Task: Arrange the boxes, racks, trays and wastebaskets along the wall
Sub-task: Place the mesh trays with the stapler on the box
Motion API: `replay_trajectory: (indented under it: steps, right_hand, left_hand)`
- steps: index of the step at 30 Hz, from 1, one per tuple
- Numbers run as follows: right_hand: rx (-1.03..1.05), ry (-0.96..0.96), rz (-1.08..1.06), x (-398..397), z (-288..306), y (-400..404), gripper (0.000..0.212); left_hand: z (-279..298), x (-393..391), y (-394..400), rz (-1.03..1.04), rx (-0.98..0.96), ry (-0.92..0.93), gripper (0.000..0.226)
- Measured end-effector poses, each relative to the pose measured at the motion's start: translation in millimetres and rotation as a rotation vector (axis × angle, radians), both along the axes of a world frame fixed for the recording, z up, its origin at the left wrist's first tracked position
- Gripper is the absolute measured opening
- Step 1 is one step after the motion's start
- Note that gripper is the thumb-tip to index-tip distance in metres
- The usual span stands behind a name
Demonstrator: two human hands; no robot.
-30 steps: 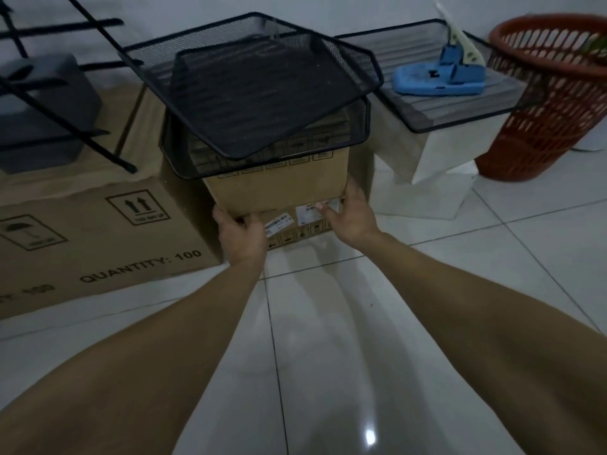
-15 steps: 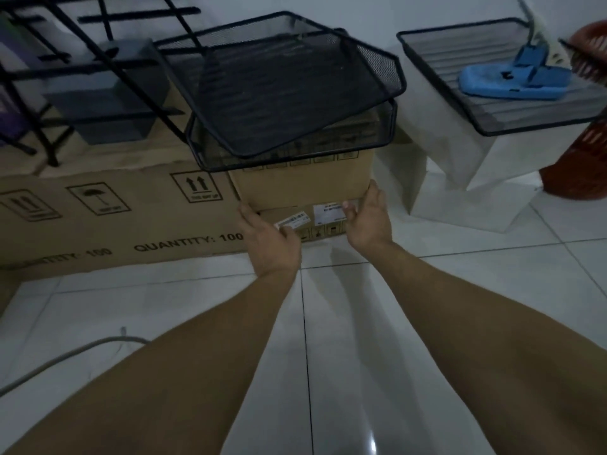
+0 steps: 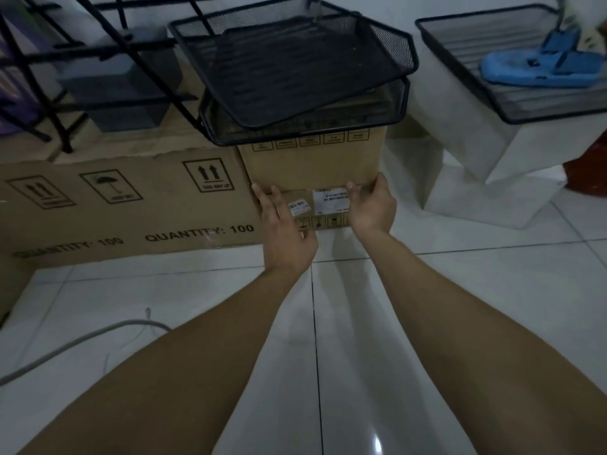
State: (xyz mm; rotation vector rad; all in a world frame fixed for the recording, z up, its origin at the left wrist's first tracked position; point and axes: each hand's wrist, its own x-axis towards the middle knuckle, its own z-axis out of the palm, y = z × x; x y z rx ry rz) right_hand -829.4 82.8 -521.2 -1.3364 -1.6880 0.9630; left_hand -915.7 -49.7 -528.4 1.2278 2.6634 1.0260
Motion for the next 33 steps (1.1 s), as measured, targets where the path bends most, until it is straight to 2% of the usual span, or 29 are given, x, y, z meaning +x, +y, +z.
replay_trajectory:
  steps: [4,8,12,14,15,17,19,24,29,33]
  right_hand:
    - [-0.013,-0.127,0.010,-4,9,11,0.036]
    - [-0.088,-0.168,0.051,-16,11,20,0.068]
    - [-0.161,-0.241,0.129,-20,19,34,0.080]
    - [-0.163,-0.264,0.143,-19,21,29,0.086]
    - [-0.099,-0.271,0.134,-19,19,21,0.088]
    - [0.157,-0.270,0.094,-17,6,-6,0.088]
    - [0.364,-0.292,0.126,-17,-14,-35,0.084]
    - [0.671,-0.478,0.336,-19,-42,-33,0.081]
    - [0.741,-0.628,0.309,-28,-50,1,0.074]
    - [0.746,-0.658,0.283,-37,-63,11,0.071]
  left_hand:
    - [-4,-4,11,-0.063,-0.087,-0.124,0.094]
    - [4,-18,24,-0.113,-0.177,-0.245,0.096]
    - [19,-39,31,-0.164,-0.194,-0.377,0.094]
    - [16,-39,28,-0.122,-0.139,-0.266,0.085]
    - [13,-35,25,-0.096,-0.102,-0.190,0.081]
    - [1,-25,18,-0.091,-0.102,-0.137,0.080]
    - [-14,-17,11,-0.169,-0.155,-0.091,0.083]
    - [-23,-29,6,-0.171,-0.177,0.346,0.090]
    - [-32,-48,27,-0.099,-0.267,0.374,0.088]
    - [-37,-51,47,-0.043,-0.350,0.345,0.089]
